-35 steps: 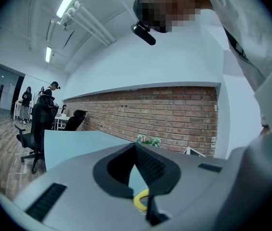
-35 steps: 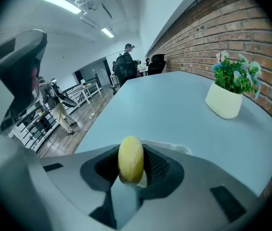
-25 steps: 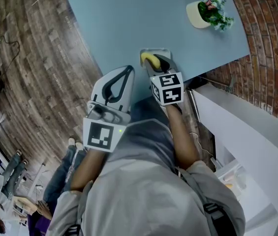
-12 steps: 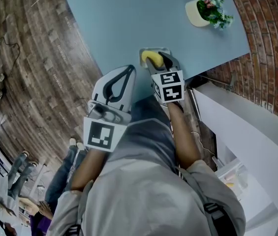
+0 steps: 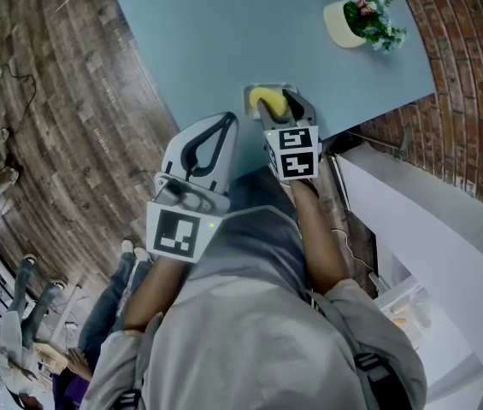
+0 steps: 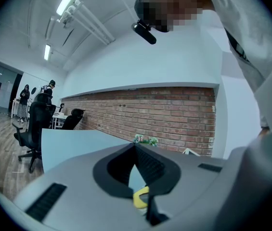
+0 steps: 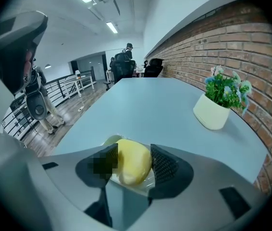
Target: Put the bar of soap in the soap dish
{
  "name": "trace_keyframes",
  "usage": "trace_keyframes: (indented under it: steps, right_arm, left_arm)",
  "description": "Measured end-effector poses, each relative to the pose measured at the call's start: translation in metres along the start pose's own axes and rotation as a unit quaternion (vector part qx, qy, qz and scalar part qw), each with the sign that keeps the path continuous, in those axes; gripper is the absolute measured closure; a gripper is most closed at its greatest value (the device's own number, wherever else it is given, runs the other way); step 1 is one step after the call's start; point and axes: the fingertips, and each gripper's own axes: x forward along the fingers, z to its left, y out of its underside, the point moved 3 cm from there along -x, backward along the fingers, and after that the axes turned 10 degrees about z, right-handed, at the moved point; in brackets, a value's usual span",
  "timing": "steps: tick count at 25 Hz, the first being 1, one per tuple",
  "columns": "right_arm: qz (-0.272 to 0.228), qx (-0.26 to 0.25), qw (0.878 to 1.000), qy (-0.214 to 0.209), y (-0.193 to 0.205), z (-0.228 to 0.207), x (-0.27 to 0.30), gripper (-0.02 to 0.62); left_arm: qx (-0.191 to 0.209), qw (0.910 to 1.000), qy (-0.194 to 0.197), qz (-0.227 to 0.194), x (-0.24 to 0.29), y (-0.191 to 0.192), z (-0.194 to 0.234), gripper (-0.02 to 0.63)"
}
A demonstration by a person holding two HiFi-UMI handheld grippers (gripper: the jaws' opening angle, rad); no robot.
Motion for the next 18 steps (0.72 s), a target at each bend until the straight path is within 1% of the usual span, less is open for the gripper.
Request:
trace_keyframes:
  steps: [9,10,14,17,18]
  right_arm:
    - [-0.030,0.007,0.999,0.034,-0.004,-0.014,-0.014,0.391]
    - [-0.037,0.009,0.999,0.036,-0.005,-0.014,-0.018,0.402]
    - [-0.078,0.020,0.996,0.043,-0.013,-0.011,-0.042,0.513]
    - [-0.107,0.027,0.993,0.045,-0.022,-0.006,-0.061,0.554]
    - [-0.117,0.029,0.992,0.045,-0.025,-0.005,-0.067,0.559]
  left_arm:
    - [-0.004,1.0000,0.009,0.001,0.001,-0.001,-0.004,0.603]
    - [-0.005,0.9999,0.010,0.000,0.001,-0.001,-0.004,0.603]
    - [-0.005,0.9998,0.017,-0.005,0.001,-0.005,-0.005,0.603]
    - [-0.004,0.9997,0.024,-0.009,-0.001,-0.009,-0.008,0.603]
    - [-0.003,0.9996,0.026,-0.010,-0.001,-0.010,-0.009,0.603]
